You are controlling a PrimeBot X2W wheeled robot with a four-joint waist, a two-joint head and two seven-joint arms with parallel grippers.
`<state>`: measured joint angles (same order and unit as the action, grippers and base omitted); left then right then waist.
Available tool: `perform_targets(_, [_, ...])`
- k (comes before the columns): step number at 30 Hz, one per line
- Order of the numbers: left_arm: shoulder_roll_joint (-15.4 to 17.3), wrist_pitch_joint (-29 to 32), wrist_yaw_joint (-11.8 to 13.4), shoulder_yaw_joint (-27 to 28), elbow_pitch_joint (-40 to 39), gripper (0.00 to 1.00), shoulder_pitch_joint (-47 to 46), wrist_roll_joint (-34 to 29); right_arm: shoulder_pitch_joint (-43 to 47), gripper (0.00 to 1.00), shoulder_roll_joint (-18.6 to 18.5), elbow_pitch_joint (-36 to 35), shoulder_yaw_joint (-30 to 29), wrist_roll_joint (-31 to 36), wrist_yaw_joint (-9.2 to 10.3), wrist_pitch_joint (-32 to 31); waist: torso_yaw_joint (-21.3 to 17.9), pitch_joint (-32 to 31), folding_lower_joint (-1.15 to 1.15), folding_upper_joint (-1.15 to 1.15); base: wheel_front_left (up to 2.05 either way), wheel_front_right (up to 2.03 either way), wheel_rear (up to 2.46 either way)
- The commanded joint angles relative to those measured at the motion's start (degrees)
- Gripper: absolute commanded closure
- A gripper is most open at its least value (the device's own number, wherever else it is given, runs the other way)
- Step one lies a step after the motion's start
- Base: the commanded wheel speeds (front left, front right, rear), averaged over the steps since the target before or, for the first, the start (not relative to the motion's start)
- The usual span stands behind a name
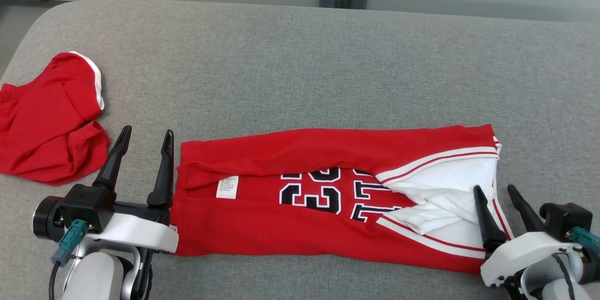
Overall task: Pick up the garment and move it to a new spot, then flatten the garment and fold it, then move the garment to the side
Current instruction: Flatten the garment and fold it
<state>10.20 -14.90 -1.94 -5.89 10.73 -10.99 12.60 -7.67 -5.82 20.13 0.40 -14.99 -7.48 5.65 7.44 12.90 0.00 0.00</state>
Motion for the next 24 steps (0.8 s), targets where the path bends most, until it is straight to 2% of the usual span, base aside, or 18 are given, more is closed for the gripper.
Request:
perform_targets(1, [0.14,-0.17,-0.15,0.32,0.28,0.00,-0.45,-0.40,-0.50,0.00,-0.16,0.88,-0.18,-0.07,-0.04,0.48,0.17,0.18,0.00,0.00,0.00,0.00,0.00])
perform_targets(7, [-0.57,-0.17,-1.26,1.11,0.39,0.00,-1.46,-1.33,-2.62,0.00,1.07,8.80,2.43,-1.34,-0.04,0.96,0.43,0.94,0.00,0.00,0.00,0.00,0.00])
perform_targets(8, [-0.60,-0.17,-1.45,1.21,0.45,0.00,-1.45,-1.53,-2.88,0.23,1.28,9.53,3.08,-1.83,-0.04,0.68,0.44,0.99,0.00,0.00,0.00,0.00,0.00])
perform_targets(9, [-0.69,-0.17,-1.53,1.26,0.52,0.00,-1.43,-1.54,-3.08,0.58,1.50,10.33,3.97,-2.39,-0.09,0.19,0.44,1.02,0.00,0.00,0.00,0.00,0.00])
perform_targets(10, [-0.73,-0.17,-1.69,1.37,0.59,0.00,-1.34,-1.59,-3.33,1.00,1.60,11.02,4.58,-2.77,-0.10,-0.05,0.43,1.03,0.00,0.00,0.00,0.00,0.00])
perform_targets(15, [-0.97,-0.17,-2.01,1.90,0.66,0.00,-1.51,-2.21,-4.62,1.00,0.25,11.85,4.25,-4.76,-0.01,2.74,0.19,1.33,0.00,0.00,0.00,0.00,0.00])
perform_targets(24, [-0.99,-0.17,-2.62,2.24,0.89,0.00,-2.23,-3.39,-4.94,1.00,-4.28,11.49,-5.56,-5.08,0.12,6.44,-1.82,1.42,0.00,0.00,0.00,0.00,0.00])
